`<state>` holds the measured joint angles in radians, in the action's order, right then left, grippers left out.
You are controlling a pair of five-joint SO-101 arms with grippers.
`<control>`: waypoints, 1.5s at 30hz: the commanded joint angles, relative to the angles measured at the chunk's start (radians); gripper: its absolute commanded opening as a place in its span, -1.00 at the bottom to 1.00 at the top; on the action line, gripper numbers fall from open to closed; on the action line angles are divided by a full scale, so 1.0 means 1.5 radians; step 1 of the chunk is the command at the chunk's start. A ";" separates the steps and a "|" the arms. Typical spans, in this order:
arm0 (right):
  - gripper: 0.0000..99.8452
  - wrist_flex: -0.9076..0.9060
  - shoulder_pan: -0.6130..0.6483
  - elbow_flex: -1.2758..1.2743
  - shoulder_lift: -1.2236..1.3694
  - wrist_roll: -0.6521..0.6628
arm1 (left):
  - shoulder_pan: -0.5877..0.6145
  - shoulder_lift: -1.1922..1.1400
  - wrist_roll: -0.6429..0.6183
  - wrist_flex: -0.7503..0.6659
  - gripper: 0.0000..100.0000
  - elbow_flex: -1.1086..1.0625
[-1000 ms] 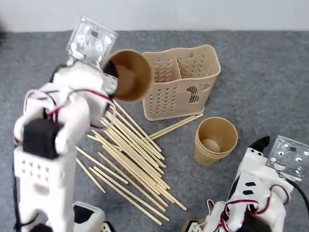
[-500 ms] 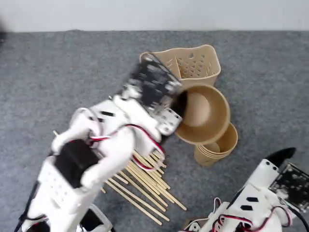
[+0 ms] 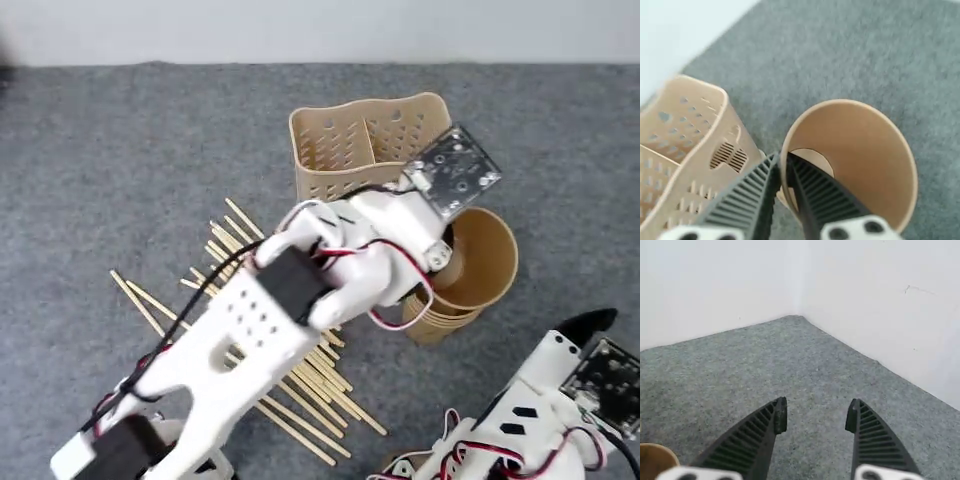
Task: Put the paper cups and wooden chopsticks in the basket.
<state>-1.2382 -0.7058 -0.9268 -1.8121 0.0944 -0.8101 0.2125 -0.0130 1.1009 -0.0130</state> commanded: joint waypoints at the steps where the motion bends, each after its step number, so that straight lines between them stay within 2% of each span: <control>1: -0.58 0.010 -0.006 0.012 0.006 -0.006 | -0.003 -0.028 -0.006 -0.030 -0.98 0.007; 8: -0.58 0.010 -0.006 0.012 0.006 -0.006 | -0.002 -0.058 -0.010 -0.016 -0.97 0.005; 11: -0.58 0.010 -0.006 0.012 0.006 -0.006 | -0.002 -0.056 -0.047 -0.008 -0.96 0.006; 13: -0.58 0.010 -0.005 0.012 0.006 -0.006 | -0.002 -0.054 -0.075 0.004 -0.87 0.009; 17: -0.58 0.009 -0.005 0.012 0.006 -0.006 | 0.003 -0.043 -0.136 0.029 -0.52 0.017; 25: -0.58 0.011 0.004 0.011 0.010 -0.006 | 0.055 0.059 -0.135 0.050 -0.49 0.028; 29: -0.58 -0.001 0.054 0.011 0.015 0.001 | 0.122 0.123 -0.085 0.056 -0.59 0.025; 34: -0.73 -0.005 0.103 0.011 0.015 0.046 | 0.216 0.196 0.000 0.113 -0.98 0.025; 39: -0.90 -0.003 0.196 0.013 0.016 0.101 | 0.346 0.247 0.013 0.200 -0.98 0.024; 45: -0.98 -0.003 0.317 0.017 0.087 0.126 | 0.501 0.285 0.034 0.250 -0.98 0.024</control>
<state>-1.2444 -0.3023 -0.9252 -1.7829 0.2631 -0.1534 0.5900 -0.0038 1.4492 -0.0130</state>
